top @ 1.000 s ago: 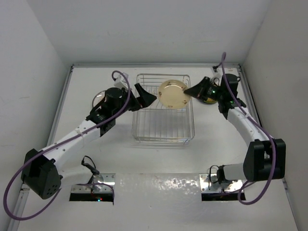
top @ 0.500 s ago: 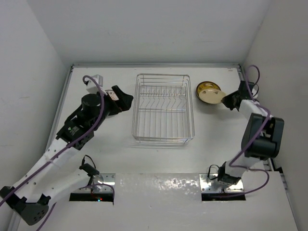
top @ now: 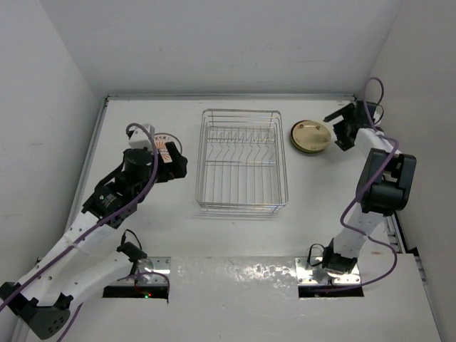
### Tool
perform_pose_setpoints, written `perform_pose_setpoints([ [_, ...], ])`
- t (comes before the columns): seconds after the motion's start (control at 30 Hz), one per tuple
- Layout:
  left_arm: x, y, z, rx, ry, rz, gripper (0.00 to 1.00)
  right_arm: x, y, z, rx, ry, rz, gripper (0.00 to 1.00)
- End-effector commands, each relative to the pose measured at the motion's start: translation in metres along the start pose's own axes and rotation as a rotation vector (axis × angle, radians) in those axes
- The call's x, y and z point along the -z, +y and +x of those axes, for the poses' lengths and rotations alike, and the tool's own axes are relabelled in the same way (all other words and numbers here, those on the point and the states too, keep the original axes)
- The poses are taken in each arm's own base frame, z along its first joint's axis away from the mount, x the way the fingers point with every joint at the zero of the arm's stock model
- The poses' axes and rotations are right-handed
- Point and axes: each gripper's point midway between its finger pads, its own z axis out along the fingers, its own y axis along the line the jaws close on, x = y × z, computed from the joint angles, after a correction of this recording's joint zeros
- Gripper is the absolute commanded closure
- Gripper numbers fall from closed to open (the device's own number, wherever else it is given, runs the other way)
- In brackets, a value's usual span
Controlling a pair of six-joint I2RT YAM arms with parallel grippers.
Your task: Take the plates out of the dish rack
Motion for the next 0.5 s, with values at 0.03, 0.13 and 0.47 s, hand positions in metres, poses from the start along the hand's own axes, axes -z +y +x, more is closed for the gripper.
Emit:
perform_pose_setpoints([
  [0.03, -0.006, 0.011, -0.002, -0.003, -0.015, -0.057, 0.00, 0.022, 0.020, -0.018, 0.137, -0.040, 0.001, 0.01],
  [0.13, -0.012, 0.023, -0.010, 0.030, -0.024, -0.117, 0.00, 0.039, 0.015, -0.016, 0.237, -0.029, 0.095, 0.01],
  [0.47, -0.021, 0.065, -0.050, 0.055, -0.071, -0.373, 0.00, 0.166, 0.065, 0.056, 0.905, -0.146, 0.055, 0.01],
])
